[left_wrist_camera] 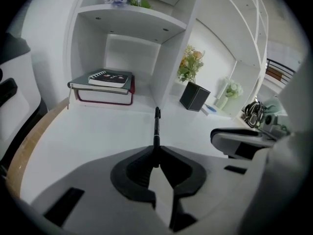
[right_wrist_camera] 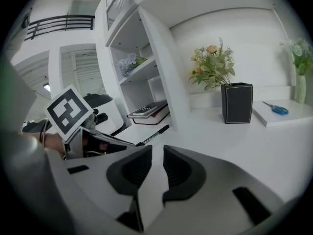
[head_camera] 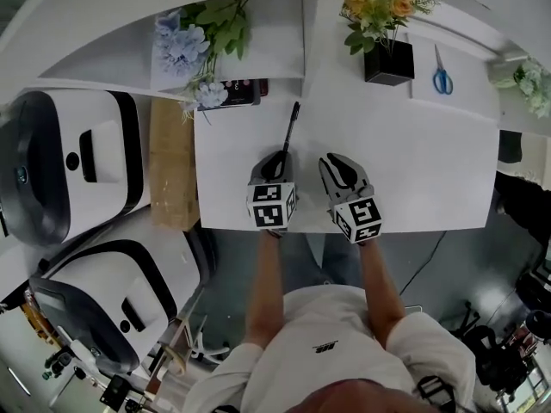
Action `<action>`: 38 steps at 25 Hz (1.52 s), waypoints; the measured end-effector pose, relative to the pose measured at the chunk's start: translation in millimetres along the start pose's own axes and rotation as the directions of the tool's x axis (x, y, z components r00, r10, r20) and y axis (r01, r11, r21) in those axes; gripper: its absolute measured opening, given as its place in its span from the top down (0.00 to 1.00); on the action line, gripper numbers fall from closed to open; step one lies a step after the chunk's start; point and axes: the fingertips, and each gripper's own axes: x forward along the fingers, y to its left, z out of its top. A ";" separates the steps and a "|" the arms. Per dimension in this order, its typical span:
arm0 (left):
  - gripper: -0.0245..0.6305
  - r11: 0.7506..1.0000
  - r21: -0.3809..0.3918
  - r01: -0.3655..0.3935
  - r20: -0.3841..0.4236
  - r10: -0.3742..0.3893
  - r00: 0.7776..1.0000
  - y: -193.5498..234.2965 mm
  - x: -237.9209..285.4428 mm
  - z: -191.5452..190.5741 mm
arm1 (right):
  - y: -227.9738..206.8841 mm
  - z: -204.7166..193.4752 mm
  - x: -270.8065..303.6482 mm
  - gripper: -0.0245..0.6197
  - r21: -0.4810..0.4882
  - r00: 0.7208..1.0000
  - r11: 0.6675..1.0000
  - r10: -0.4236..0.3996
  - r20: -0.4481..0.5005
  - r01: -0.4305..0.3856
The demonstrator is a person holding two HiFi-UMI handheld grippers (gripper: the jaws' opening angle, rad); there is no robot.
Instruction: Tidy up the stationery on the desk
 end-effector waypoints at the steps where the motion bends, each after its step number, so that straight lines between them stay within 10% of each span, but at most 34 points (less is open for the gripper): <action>1: 0.96 1.000 -0.010 -0.007 0.002 0.007 1.000 3.9 1.6 1.7 | 1.9 1.1 2.0 0.87 -0.002 1.000 1.000 0.004 -0.002 -0.004; 23: 0.96 0.992 -0.123 0.001 0.079 0.009 0.997 23.1 78.3 101.9 | -6.9 43.6 28.5 0.88 -0.012 1.000 1.000 0.003 -0.014 -0.003; 38: 0.96 0.996 -0.067 0.062 0.193 -0.048 0.980 14.6 71.1 122.7 | -19.5 55.4 20.9 0.88 -0.019 1.000 1.000 -0.022 -0.001 0.022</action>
